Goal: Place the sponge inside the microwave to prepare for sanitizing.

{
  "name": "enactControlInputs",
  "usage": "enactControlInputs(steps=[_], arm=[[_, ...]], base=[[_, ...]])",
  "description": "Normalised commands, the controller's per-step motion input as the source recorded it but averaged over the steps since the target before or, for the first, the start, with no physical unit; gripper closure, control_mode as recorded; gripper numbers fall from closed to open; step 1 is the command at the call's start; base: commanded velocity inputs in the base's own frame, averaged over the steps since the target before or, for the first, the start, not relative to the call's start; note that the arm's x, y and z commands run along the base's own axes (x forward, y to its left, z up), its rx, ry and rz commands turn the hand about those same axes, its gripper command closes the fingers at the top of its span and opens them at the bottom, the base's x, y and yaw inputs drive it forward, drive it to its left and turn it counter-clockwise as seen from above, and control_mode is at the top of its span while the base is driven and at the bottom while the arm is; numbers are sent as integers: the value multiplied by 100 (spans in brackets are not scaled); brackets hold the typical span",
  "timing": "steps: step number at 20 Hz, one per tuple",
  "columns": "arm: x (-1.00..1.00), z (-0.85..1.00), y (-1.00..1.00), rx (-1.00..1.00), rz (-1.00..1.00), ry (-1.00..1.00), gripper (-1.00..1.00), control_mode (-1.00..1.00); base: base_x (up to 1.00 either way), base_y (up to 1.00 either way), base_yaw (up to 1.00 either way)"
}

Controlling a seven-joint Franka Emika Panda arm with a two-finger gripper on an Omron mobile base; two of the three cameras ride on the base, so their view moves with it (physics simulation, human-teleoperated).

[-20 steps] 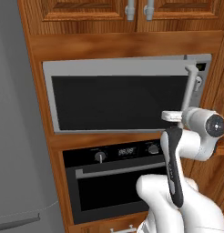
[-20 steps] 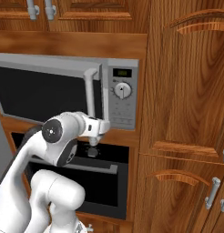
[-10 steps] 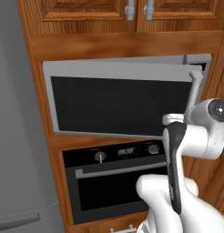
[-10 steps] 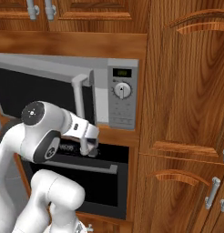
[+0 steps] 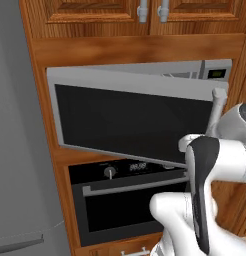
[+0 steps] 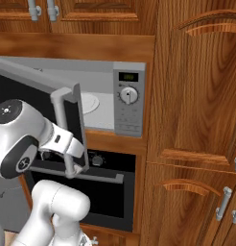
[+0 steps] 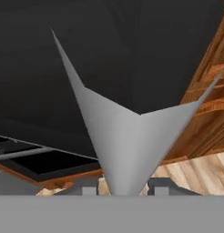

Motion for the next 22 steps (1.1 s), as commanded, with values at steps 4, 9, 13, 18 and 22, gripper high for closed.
enactControlInputs(steps=[4, 9, 13, 18, 22], arm=[[0, -31, 41, 0, 0, -29, -100, -100], [-9, -5, 9, 0, 0, -27, -100, -100], [-34, 0, 10, -5, 0, -17, -100, -100], [-83, 20, 0, -7, 0, -20, -100, -100], [-91, 19, -44, -3, 0, -21, -100, -100]], base=[[0, 0, 0], [0, 0, 0], [0, 0, 0], [0, 0, 0], [0, 0, 0]])
